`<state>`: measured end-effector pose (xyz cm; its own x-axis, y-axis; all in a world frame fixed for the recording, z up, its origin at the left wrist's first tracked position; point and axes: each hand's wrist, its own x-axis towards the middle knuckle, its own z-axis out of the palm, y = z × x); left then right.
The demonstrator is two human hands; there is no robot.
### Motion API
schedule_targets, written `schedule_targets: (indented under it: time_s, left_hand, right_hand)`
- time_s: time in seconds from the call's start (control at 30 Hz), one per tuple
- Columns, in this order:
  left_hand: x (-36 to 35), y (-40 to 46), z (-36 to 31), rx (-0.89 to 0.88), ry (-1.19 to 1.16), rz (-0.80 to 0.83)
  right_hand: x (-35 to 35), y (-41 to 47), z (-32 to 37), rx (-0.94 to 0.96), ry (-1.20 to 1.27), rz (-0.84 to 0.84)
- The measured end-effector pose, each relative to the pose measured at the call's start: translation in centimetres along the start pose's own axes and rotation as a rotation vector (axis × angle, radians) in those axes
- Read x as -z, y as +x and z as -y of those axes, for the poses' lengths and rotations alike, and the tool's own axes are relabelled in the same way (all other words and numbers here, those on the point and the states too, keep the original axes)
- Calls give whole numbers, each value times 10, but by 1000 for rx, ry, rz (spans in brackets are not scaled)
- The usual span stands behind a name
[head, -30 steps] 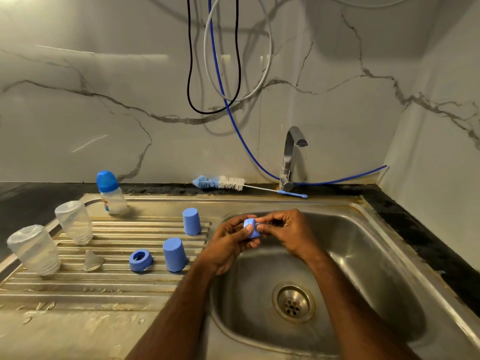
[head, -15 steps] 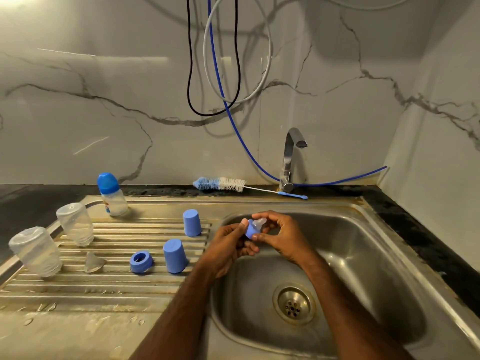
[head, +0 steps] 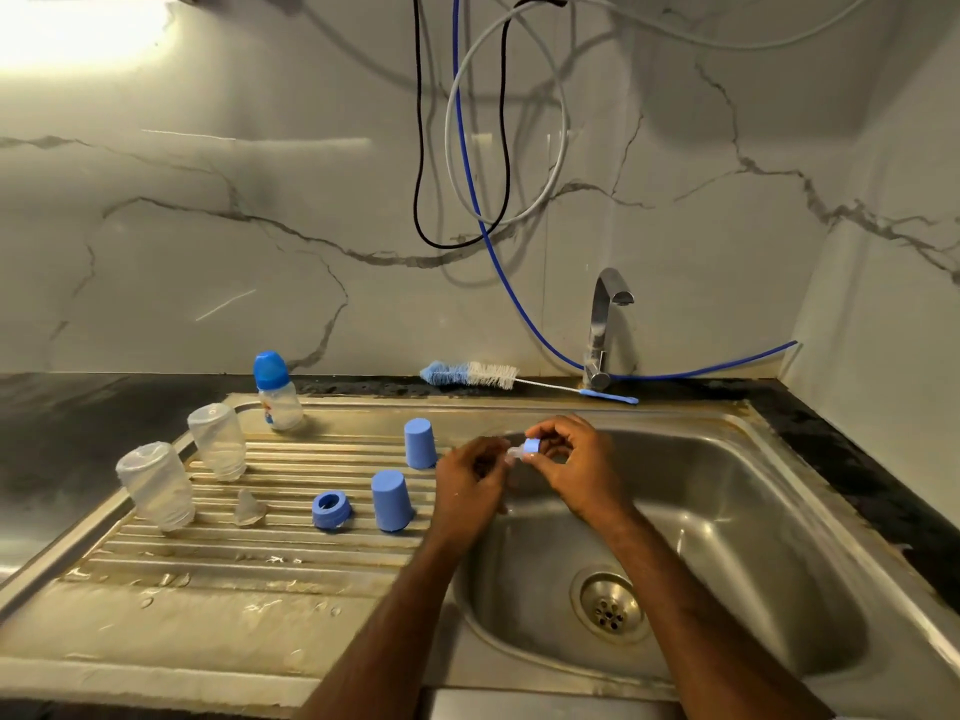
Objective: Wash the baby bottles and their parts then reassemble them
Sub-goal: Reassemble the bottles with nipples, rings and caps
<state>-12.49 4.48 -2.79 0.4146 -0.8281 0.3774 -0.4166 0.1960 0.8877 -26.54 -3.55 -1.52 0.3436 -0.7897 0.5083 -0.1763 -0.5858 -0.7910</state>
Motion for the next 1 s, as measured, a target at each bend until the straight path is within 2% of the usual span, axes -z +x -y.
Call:
schedule_targets:
  time_s: [0.07,0.23,0.37,0.5,0.6,0.7,0.8,0.9,1.0]
  left_hand:
    - [4,-9,-2,6,-67,87]
    - [10,-16,-10,58,-100,6]
    - [22,-11,-19,55,-7,-10]
    - [49,4,-35,-43,81,-54]
    - [76,13,-48,-73,140,-37]
    - [108,23,-58,-141,209,-39]
    - [158,34,-60,-163,264,-121]
    - [219,50,-51,-150,512,-250]
    - [277,68,-40,2,759,-300]
  right_hand:
    - [-6,-5,5,-19,60,16]
    - [-10,-9,15,-203,365,-58]
    - [-13,-9,28,-211,534,-68]
    - [-23,-6,41,-170,444,81]
    - [-39,-4,56,-109,249,245]
    - [-65,6,79,5,107,231]
    - [-97,20,101,47,14,234]
    - [-126,32,118,62,-46,272]
    - [-155,40,132,77,-83,306]
